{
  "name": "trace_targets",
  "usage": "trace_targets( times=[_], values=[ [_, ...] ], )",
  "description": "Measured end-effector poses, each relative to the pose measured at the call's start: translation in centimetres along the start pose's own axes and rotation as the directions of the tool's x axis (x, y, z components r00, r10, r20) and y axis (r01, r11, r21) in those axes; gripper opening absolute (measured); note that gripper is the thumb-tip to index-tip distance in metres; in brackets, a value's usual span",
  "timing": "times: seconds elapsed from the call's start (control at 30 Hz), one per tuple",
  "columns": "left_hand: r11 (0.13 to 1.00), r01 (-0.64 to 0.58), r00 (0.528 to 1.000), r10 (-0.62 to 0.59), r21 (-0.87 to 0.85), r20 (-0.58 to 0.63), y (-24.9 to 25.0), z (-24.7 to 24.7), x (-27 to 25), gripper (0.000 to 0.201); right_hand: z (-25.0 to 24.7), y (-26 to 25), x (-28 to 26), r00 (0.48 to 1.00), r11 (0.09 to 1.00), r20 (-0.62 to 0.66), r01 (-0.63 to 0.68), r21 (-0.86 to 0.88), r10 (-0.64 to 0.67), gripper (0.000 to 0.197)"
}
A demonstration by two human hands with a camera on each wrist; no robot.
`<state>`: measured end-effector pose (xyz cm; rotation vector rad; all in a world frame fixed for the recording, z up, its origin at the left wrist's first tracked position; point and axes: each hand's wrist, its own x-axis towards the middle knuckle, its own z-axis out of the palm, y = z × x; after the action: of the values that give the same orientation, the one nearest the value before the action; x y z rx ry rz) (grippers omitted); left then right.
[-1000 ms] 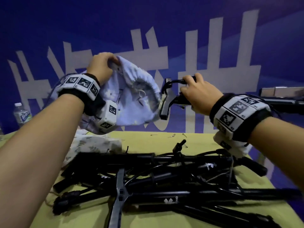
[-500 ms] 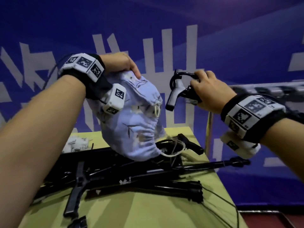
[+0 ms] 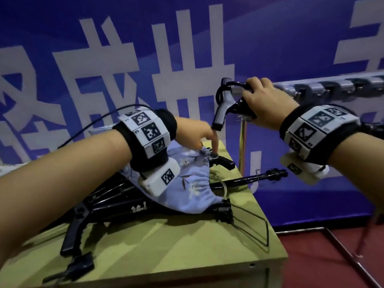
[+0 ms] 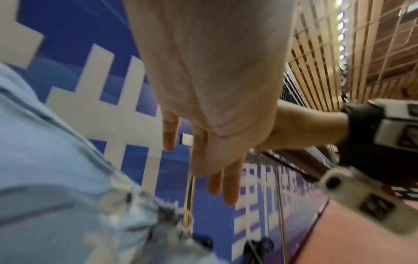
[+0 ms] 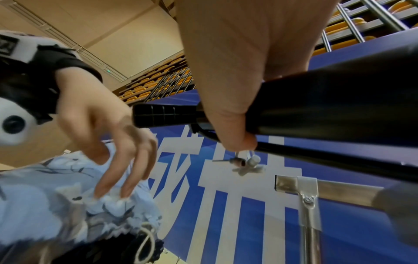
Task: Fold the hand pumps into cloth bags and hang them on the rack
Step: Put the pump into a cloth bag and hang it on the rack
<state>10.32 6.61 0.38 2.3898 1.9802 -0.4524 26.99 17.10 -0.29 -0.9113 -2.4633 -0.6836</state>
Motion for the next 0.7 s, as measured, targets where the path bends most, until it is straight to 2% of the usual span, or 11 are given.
trace_targets(
  times=[0.07,0.13,0.2,0.3,0.37,0.4,0.47,0.53,0.63,0.7],
  values=[
    [0.997,-0.038,0.987,0.027,0.064,0.161,0.7,1.1,0.5,0.054,0.3,-0.1,-0.3,1.000,1.000,0.001,0.012,0.006,-0.012,0.055],
    [0.979,-0.067,0.975,0.023,0.194,0.221,0.3,2.2,0.9,0.049,0.5,-0.2,-0.6,1.000,1.000,-0.001,0.020,0.019,-0.020,0.056],
    [0.923,-0.098,0.978,0.020,0.373,0.207,-0.2,3.1,1.2,0.045,0.7,-0.4,-0.9,1.000,0.999,-0.003,0.026,0.030,-0.026,0.056],
    [0.763,-0.184,0.977,0.069,0.620,0.204,-0.1,3.9,1.4,0.045,1.1,-0.6,-1.2,0.998,0.998,-0.007,0.056,0.030,-0.056,0.054],
    [0.672,-0.230,0.973,0.132,0.704,0.191,0.3,3.9,1.4,0.042,1.2,-0.5,-1.3,0.998,0.997,-0.018,0.063,0.045,-0.062,0.051],
    [0.661,-0.231,0.973,0.153,0.714,0.174,0.5,3.6,1.3,0.041,1.2,-0.4,-1.3,0.998,0.996,-0.027,0.063,0.067,-0.061,0.051],
    [0.738,-0.213,0.975,0.205,0.640,0.089,0.4,2.6,0.7,0.036,1.2,-0.1,-1.3,0.998,0.988,-0.052,0.054,0.142,-0.048,0.051],
    [0.831,-0.206,0.950,0.296,0.516,-0.097,0.0,0.9,-0.2,0.027,1.2,0.3,-1.4,0.997,0.969,-0.080,0.040,0.245,-0.021,0.052],
    [0.866,-0.245,0.806,0.431,0.436,-0.405,-0.5,-1.9,-0.5,0.020,0.9,1.2,-1.5,0.990,0.920,-0.130,0.000,0.391,0.055,0.053],
    [0.924,-0.269,0.749,0.377,0.271,-0.545,0.0,-3.5,-0.4,0.027,0.6,2.2,-1.6,0.977,0.886,-0.169,-0.036,0.463,0.128,0.052]
  ],
)
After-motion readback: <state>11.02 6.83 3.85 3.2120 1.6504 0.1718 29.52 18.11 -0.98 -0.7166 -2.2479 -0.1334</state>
